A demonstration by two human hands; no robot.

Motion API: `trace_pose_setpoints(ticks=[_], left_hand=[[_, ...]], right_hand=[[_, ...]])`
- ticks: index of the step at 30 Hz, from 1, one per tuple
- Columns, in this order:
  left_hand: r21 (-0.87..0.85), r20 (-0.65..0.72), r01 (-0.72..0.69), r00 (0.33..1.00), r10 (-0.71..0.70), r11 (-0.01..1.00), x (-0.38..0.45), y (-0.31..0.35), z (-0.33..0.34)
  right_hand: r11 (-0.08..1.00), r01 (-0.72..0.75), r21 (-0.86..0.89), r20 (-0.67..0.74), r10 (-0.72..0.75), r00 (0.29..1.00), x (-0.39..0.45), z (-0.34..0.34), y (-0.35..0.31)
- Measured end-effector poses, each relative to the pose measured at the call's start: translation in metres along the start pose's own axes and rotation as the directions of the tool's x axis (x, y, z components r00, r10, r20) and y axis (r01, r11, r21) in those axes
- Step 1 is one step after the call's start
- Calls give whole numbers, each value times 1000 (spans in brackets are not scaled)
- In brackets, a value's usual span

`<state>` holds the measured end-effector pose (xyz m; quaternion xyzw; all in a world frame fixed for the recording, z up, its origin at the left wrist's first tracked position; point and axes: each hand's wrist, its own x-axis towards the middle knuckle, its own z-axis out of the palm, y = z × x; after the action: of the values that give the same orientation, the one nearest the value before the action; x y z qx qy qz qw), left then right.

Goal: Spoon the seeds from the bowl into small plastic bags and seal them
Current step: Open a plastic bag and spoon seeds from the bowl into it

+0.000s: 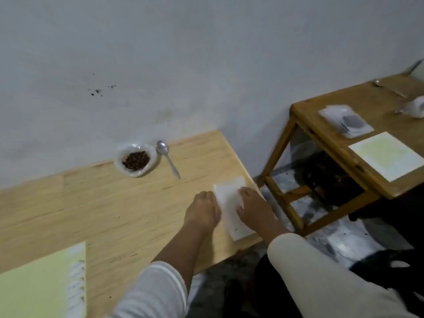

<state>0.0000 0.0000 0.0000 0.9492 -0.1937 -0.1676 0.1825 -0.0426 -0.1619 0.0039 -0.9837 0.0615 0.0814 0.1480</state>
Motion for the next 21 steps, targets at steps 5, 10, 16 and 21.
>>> trace_pose_setpoints(ticks=[5,10,16,21], left_hand=[[-130,-11,113,993,-115,985,30,9,14],[-174,-124,87,986,-109,981,41,16,22],[-201,-296,69,947,-128,977,32,22,34],[-201,-343,53,932,-121,978,29,20,40]], right_hand=[[993,104,-45,78,-101,992,12,25,18],[992,121,37,41,-122,992,12,27,29],[982,132,136,-32,-129,991,14,28,32],[979,135,150,-68,-126,990,13,33,33]])
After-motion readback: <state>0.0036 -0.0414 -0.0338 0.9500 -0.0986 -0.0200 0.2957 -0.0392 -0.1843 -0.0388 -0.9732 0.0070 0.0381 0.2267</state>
